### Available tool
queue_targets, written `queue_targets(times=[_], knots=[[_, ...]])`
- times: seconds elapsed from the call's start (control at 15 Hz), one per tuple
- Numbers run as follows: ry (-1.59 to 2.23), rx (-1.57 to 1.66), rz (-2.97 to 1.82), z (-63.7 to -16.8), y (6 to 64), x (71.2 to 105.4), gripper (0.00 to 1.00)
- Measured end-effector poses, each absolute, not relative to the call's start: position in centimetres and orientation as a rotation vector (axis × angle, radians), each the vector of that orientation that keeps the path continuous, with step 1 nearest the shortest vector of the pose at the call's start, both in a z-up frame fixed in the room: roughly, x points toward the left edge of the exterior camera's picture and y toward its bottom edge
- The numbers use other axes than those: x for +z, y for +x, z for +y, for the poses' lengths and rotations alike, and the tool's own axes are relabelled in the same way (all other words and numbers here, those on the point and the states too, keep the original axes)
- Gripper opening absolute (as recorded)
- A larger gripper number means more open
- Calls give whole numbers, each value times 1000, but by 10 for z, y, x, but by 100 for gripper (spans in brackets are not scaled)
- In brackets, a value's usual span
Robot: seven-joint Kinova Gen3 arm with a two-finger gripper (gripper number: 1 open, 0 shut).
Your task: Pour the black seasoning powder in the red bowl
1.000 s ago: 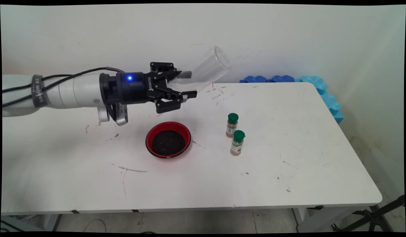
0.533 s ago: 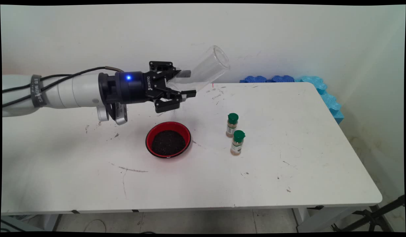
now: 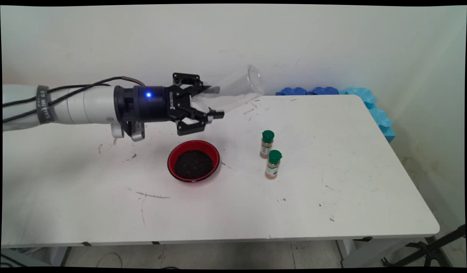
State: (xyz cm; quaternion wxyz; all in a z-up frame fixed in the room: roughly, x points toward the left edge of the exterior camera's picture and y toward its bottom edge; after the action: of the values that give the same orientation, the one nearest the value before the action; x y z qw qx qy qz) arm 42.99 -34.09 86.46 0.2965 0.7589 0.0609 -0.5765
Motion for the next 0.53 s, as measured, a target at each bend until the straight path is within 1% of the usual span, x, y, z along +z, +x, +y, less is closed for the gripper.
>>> queue_targets(times=[0.53], knots=[[2045, -1354, -101, -347, 432, 868, 0]])
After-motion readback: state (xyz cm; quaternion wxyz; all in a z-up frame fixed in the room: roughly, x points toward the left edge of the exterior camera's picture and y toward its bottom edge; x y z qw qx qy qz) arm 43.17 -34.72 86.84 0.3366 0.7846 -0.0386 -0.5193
